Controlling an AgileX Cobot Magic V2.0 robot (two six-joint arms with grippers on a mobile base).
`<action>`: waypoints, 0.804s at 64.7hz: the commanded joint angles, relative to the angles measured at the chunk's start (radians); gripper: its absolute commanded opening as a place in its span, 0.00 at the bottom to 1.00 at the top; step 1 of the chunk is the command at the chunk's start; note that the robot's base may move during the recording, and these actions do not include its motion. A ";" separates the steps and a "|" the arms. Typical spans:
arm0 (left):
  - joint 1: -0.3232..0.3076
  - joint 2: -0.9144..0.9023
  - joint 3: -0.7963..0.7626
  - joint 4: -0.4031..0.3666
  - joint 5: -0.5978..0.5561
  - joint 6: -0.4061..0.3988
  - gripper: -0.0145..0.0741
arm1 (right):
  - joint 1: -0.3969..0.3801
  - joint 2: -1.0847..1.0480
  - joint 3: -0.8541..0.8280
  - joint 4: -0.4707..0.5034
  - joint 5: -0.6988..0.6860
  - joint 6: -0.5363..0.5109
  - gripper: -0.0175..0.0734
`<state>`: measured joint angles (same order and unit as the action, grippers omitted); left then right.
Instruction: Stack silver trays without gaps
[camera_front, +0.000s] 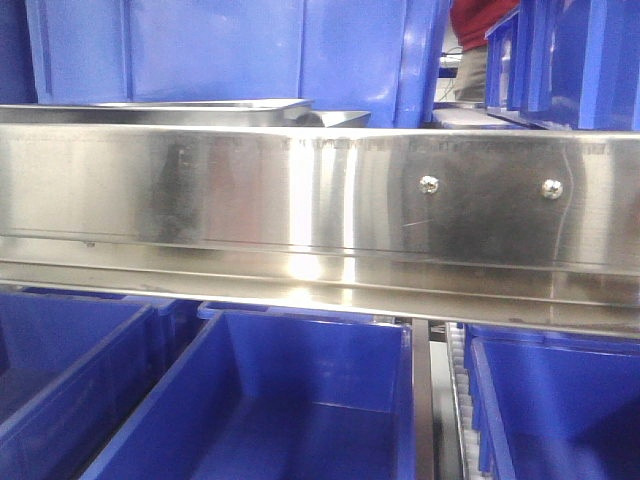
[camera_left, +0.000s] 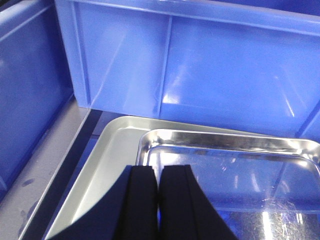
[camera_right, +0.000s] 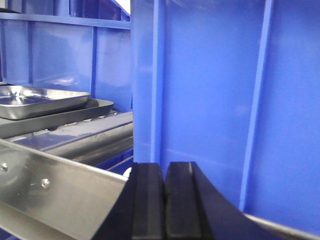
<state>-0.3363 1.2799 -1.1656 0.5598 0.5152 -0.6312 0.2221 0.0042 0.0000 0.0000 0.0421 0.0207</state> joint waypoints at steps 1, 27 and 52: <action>-0.006 -0.008 -0.006 0.004 -0.017 0.000 0.17 | -0.008 -0.004 0.000 0.013 -0.021 -0.021 0.12; -0.006 -0.008 -0.006 0.004 -0.017 0.000 0.17 | -0.008 -0.004 0.000 0.013 -0.021 -0.021 0.12; -0.006 -0.008 -0.006 0.004 -0.017 0.000 0.17 | -0.173 -0.004 0.000 0.013 -0.019 -0.014 0.12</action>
<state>-0.3363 1.2799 -1.1656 0.5598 0.5152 -0.6312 0.0816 0.0042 0.0004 0.0128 0.0421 0.0081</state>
